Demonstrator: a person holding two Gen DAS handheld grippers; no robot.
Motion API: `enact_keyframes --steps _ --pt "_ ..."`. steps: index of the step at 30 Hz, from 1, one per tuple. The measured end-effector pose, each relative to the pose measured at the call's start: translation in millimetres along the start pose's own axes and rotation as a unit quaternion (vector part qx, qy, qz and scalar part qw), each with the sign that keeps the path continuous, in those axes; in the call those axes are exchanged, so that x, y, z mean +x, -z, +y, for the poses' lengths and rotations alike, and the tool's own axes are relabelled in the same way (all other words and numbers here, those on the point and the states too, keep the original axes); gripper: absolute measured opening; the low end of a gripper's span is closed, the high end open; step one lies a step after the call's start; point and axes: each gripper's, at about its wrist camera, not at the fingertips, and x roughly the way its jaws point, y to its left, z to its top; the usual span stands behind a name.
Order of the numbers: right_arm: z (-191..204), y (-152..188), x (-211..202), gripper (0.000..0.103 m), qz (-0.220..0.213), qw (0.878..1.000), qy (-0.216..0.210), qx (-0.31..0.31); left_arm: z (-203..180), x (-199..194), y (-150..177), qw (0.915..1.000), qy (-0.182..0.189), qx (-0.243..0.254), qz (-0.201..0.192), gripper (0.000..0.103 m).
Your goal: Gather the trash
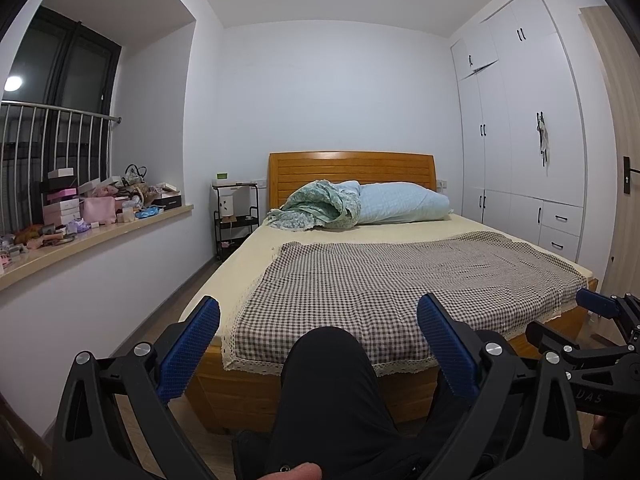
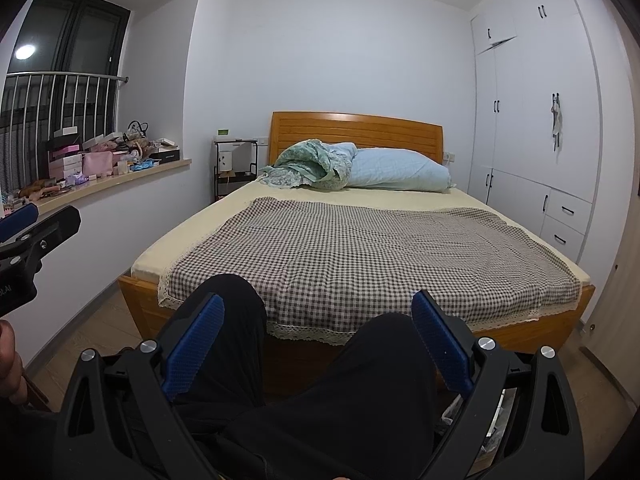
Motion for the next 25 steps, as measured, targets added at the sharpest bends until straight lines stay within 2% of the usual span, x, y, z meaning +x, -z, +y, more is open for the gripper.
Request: enact_keyframes --steps 19,23,25 --pt "-4.2 0.3 -1.8 0.091 0.003 1.0 -0.005 0.002 -6.8 -1.1 1.0 1.0 0.003 0.004 0.002 0.096" --pt "-14.0 -1.1 13.2 0.091 0.004 1.0 -0.004 0.015 -2.3 22.1 -1.0 0.9995 0.015 -0.016 0.022 0.096" --pt "-23.4 -2.2 35.7 0.091 0.017 1.0 0.008 0.021 3.7 59.5 -4.3 0.9982 0.017 -0.028 0.051 0.096"
